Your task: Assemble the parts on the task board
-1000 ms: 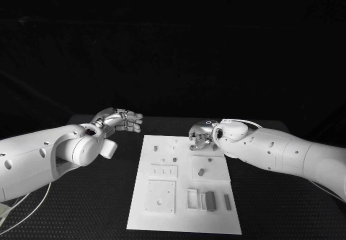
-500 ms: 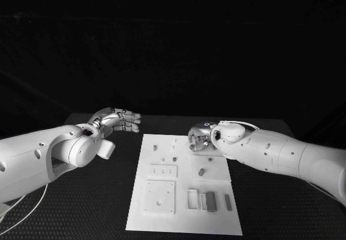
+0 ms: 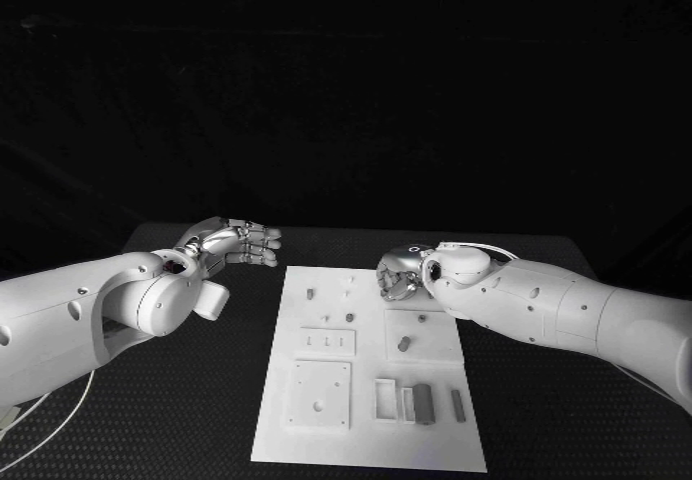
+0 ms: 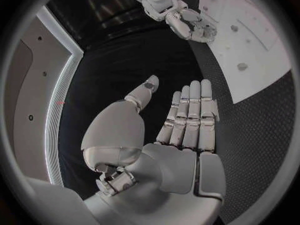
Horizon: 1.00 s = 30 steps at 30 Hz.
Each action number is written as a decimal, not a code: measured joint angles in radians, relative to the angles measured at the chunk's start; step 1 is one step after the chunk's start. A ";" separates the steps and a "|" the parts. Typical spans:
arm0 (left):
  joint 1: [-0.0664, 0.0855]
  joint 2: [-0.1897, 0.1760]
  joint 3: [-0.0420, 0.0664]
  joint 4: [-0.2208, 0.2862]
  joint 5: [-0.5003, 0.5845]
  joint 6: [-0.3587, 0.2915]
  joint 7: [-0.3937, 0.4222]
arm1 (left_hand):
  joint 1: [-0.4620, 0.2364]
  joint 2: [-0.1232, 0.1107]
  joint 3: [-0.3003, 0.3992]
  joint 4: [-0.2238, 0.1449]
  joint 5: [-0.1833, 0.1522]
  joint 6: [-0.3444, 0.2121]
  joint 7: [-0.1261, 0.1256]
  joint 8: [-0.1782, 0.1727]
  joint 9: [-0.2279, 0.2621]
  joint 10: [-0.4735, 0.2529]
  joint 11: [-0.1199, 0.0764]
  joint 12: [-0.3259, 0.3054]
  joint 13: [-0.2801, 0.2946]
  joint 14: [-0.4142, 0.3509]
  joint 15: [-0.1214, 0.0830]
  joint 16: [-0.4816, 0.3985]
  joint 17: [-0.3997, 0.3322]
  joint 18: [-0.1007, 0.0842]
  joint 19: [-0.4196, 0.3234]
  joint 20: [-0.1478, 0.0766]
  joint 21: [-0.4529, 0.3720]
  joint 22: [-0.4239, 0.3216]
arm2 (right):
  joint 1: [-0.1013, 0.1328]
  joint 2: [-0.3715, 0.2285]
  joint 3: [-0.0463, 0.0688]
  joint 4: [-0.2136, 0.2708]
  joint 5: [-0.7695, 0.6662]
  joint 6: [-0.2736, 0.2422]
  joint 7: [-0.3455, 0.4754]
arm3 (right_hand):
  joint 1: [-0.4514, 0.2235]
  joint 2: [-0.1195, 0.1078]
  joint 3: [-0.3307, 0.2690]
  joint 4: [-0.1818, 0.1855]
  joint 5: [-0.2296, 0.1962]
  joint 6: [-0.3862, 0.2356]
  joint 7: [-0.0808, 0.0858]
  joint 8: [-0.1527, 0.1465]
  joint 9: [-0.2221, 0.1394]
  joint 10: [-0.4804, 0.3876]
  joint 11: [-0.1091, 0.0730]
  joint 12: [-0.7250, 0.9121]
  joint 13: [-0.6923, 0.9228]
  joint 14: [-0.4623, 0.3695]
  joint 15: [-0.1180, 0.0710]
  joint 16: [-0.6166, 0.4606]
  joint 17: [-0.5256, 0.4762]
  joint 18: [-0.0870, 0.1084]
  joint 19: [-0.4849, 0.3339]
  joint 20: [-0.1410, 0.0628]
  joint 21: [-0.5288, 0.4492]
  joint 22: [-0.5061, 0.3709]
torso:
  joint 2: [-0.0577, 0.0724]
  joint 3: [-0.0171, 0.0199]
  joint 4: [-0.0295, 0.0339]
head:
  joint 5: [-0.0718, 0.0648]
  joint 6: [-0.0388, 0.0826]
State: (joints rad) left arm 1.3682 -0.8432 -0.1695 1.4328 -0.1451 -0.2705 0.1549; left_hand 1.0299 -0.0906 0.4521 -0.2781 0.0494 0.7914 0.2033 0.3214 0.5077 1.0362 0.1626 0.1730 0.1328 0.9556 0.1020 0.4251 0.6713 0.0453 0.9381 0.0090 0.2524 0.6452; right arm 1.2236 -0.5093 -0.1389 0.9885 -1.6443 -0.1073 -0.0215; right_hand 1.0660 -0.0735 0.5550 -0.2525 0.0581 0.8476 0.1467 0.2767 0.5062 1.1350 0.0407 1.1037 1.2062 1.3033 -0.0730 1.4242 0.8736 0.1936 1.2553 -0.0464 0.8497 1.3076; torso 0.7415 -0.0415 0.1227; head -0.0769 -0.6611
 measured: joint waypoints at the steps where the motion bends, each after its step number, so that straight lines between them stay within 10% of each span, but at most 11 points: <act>1: 0.000 0.000 0.000 0.000 0.000 0.000 0.000 | 0.000 0.000 0.000 0.000 0.000 0.000 0.000 0.000 -0.001 0.000 0.000 0.000 0.000 0.000 0.000 0.000 0.000 0.000 0.000 0.000 0.000 0.000 | 0.000 0.000 0.000 0.001 0.000 0.000 0.000 | 0.000 0.002 0.000 0.000 0.000 0.001 -0.001 0.000 0.000 0.000 0.000 0.002 0.000 0.000 0.000 0.000 0.000 0.000 -0.002 -0.002 0.000 0.000 | 0.001 -0.0001 0.0000 | 0.000 0.000; 30: 0.000 -0.005 0.000 -0.001 0.000 0.002 -0.007 | -0.004 -0.004 -0.003 0.003 0.000 -0.003 -0.003 0.000 -0.001 0.000 0.000 -0.004 -0.001 0.000 0.000 -0.004 0.003 -0.002 0.000 0.000 -0.004 0.000 | -0.001 -0.026 0.002 0.037 -0.049 -0.070 -0.011 | 0.010 0.054 0.008 -0.031 0.000 0.063 -0.029 0.028 0.023 0.071 -0.028 0.078 0.057 -0.003 -0.017 0.019 0.000 0.000 -0.005 -0.002 0.024 0.000 | 0.019 -0.0025 0.0011 | -0.004 0.010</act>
State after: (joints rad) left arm 1.3684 -0.8478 -0.1695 1.4321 -0.1452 -0.2688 0.1482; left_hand 1.0260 -0.0946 0.4495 -0.2755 0.0494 0.7886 0.2006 0.3215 0.5070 1.0362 0.1626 0.1692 0.1321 0.9557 0.1020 0.4213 0.6745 0.0435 0.9381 0.0090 0.2487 0.6451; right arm 1.2230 -0.5348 -0.1371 1.0260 -1.6937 -0.1769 -0.0325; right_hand 1.0757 -0.0194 0.5632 -0.2831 0.0580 0.9106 0.1176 0.3046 0.5293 1.2065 0.0124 1.1819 1.2637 1.2999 -0.0902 1.4435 0.8734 0.1933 1.2507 -0.0479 0.8740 1.3074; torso 0.7601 -0.0440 0.1238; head -0.0810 -0.6508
